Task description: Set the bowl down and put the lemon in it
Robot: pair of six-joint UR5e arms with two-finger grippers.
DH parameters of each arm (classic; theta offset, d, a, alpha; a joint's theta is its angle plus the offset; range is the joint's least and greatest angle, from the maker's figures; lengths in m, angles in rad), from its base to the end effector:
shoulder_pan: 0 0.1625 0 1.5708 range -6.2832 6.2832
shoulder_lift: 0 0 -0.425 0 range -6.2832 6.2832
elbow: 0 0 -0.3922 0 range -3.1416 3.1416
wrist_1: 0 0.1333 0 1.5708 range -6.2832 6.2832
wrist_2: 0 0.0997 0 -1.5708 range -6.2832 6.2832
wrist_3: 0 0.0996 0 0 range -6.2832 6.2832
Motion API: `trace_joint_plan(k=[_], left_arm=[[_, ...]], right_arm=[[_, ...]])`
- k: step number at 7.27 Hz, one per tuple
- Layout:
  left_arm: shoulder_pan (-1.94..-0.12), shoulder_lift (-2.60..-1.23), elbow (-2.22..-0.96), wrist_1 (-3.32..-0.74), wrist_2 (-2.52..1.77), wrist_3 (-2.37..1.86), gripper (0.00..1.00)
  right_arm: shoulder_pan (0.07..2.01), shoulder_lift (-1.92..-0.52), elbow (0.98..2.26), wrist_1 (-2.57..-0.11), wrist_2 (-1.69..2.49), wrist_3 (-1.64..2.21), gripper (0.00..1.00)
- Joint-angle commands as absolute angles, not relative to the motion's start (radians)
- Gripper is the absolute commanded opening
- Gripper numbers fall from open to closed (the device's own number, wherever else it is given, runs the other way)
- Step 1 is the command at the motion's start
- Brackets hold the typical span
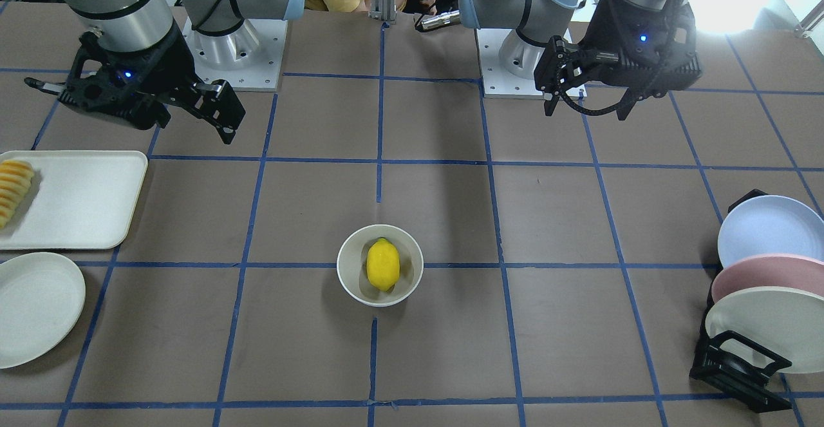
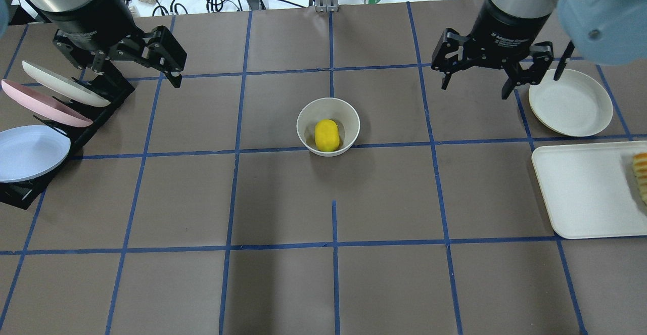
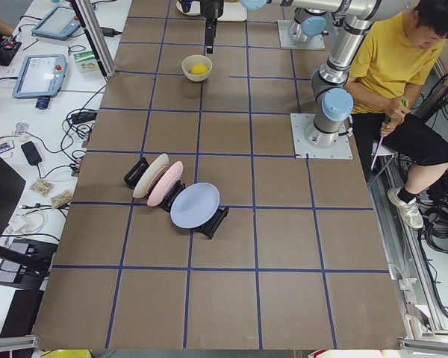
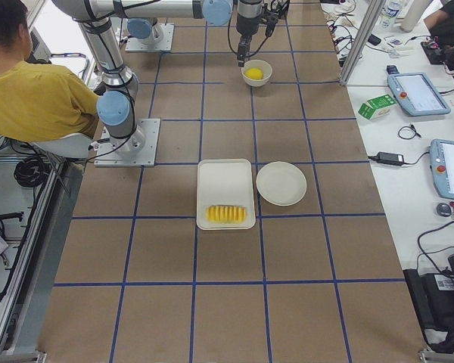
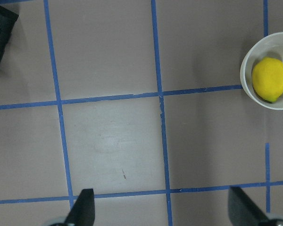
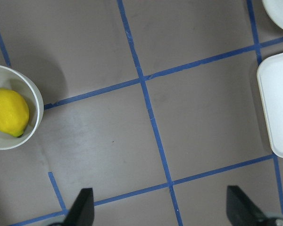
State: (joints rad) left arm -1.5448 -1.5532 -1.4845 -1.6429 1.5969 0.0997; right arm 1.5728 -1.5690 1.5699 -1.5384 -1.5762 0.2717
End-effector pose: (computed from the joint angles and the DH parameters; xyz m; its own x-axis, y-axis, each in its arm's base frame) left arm -0.1180 -0.4887 0.5318 -0.9969 0.0728 -0.0291 0.0736 0.9969 -0.0290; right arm 0.1337 -0.4890 0.4843 -0.9638 0.2661 0.0141 0.2664 0.9634 0.0306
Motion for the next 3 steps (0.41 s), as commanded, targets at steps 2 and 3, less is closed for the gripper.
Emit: trace_joint_plan(k=[2, 3], left_arm=[[-1.545, -1.552, -1.486, -1.643, 1.597, 0.097, 1.0], [-1.545, -1.554, -1.488, -1.643, 1.597, 0.1, 1.0]], right_arm=[[1.563, -1.597, 1.582, -1.525, -1.589, 0.27, 1.0], [1.565, -1.6, 1.582, -1.526, -1.585, 0.275, 1.0]])
